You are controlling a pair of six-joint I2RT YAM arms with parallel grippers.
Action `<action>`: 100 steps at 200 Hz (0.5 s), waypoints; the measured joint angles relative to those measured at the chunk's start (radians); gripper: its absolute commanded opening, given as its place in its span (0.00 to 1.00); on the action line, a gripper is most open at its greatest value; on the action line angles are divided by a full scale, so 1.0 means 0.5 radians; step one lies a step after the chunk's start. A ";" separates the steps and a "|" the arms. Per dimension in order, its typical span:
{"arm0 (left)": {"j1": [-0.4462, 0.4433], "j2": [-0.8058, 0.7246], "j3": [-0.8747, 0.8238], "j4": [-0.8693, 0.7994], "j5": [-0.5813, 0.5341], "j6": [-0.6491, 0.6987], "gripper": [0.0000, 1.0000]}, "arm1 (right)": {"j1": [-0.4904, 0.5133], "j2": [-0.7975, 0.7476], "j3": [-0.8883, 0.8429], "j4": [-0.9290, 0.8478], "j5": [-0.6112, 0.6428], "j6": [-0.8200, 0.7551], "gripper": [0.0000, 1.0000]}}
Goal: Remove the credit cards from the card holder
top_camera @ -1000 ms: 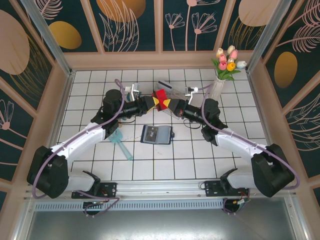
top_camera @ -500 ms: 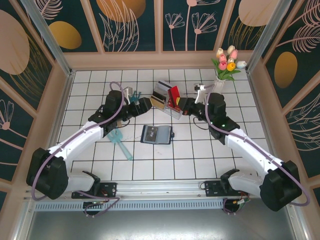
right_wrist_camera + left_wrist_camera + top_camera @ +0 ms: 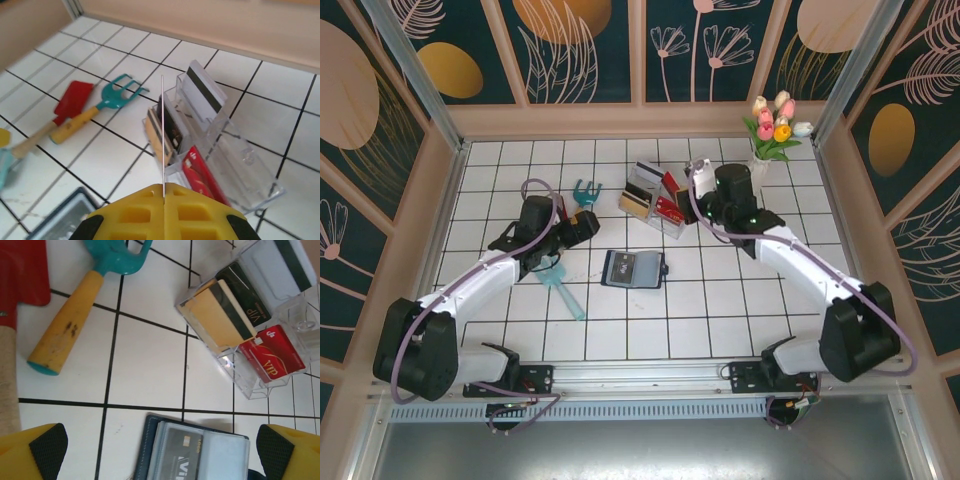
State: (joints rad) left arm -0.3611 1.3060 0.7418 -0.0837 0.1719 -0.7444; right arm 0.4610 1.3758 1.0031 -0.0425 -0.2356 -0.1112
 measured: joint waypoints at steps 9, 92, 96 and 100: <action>0.019 0.000 -0.016 0.002 0.027 0.010 0.99 | -0.023 0.066 0.073 -0.065 -0.057 -0.111 0.00; 0.059 0.000 -0.047 0.008 0.165 0.076 0.98 | -0.085 0.555 0.386 -0.559 -0.242 -0.922 0.00; 0.059 0.000 -0.047 0.008 0.166 0.076 0.99 | -0.085 0.568 0.388 -0.571 -0.237 -0.938 0.00; 0.059 0.000 -0.047 0.008 0.166 0.076 0.98 | -0.085 0.579 0.391 -0.581 -0.228 -0.952 0.00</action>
State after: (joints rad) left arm -0.3317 1.3060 0.7181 -0.0799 0.2550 -0.7063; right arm 0.4187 1.6653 1.1984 -0.3332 -0.3496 -0.5873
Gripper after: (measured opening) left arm 0.985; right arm 0.058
